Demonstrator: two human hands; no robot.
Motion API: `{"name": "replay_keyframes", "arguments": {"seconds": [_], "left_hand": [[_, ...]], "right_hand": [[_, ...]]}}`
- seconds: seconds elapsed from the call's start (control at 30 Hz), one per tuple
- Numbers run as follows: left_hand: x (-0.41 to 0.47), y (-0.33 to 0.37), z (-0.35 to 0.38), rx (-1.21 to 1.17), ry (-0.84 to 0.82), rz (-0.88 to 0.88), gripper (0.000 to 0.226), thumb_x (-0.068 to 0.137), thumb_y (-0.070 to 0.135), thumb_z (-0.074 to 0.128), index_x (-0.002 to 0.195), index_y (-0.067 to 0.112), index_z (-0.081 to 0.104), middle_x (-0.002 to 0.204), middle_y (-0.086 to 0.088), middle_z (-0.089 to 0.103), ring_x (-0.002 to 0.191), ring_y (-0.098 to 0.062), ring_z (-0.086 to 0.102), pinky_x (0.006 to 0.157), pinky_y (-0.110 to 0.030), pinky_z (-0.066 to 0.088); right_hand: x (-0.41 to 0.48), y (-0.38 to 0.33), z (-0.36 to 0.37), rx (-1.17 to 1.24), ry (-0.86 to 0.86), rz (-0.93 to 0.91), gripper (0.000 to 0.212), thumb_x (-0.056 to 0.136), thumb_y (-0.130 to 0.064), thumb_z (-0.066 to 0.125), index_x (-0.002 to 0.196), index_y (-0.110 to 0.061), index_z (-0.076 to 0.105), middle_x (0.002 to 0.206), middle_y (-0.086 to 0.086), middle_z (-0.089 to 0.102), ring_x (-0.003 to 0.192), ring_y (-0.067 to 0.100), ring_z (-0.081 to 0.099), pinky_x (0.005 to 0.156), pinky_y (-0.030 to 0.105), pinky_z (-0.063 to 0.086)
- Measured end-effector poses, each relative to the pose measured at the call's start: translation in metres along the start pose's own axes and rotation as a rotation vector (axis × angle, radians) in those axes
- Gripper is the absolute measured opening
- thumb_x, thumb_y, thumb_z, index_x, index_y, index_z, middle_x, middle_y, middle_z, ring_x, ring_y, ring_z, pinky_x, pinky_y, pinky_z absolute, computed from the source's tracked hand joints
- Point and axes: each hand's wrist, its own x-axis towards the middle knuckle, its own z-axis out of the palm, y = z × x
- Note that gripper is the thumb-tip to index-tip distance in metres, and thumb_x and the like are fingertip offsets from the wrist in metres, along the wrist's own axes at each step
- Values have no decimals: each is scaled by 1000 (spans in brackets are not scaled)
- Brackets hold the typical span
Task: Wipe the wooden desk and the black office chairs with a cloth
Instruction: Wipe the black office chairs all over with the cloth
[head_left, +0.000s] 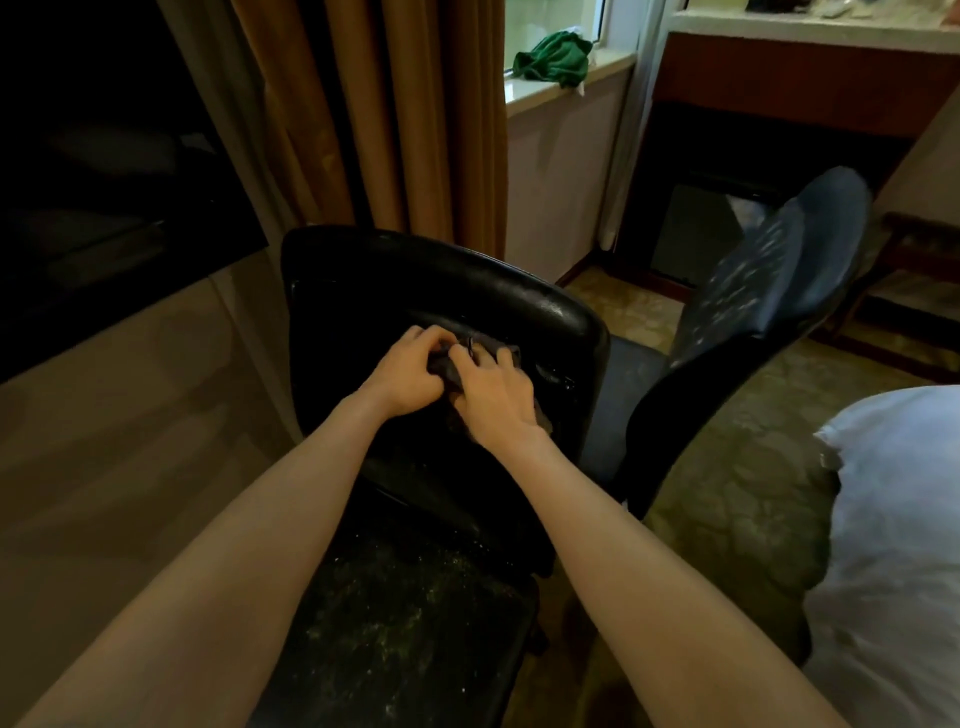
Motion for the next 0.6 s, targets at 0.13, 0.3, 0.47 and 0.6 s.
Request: {"name": "replay_keyframes", "arguments": {"seconds": [0.13, 0.3, 0.47, 0.6], "left_hand": [[17, 6, -16, -231, 179, -92, 38, 85, -1, 46, 116, 18, 59, 107, -5, 49, 96, -17, 49, 87, -26, 40], [38, 19, -8, -127, 88, -183, 41, 94, 12, 41, 134, 22, 50, 130, -9, 45, 113, -20, 48, 100, -30, 40], [45, 19, 6, -92, -10, -371, 57, 91, 16, 43, 146, 27, 30, 146, -10, 38, 129, -26, 41, 108, -40, 35], [39, 19, 8, -1, 21, -381, 62, 89, 13, 45, 146, 30, 29, 141, -8, 44, 123, -25, 47, 102, -42, 42]], "right_hand": [[11, 0, -6, -56, 94, -97, 48, 92, -26, 53, 137, -20, 38, 139, 16, 44, 122, 33, 43, 91, 40, 43], [22, -2, -6, -85, -15, 81, 60, 93, -27, 54, 145, -24, 23, 140, 14, 40, 127, 36, 36, 98, 40, 39], [15, 6, -13, -7, -47, 188, 54, 94, -30, 50, 141, -26, 24, 141, 9, 43, 123, 36, 37, 94, 40, 40], [3, 16, -21, 30, -49, 219, 50, 94, -34, 48, 139, -26, 28, 138, 7, 46, 118, 35, 40, 89, 39, 41]]}}
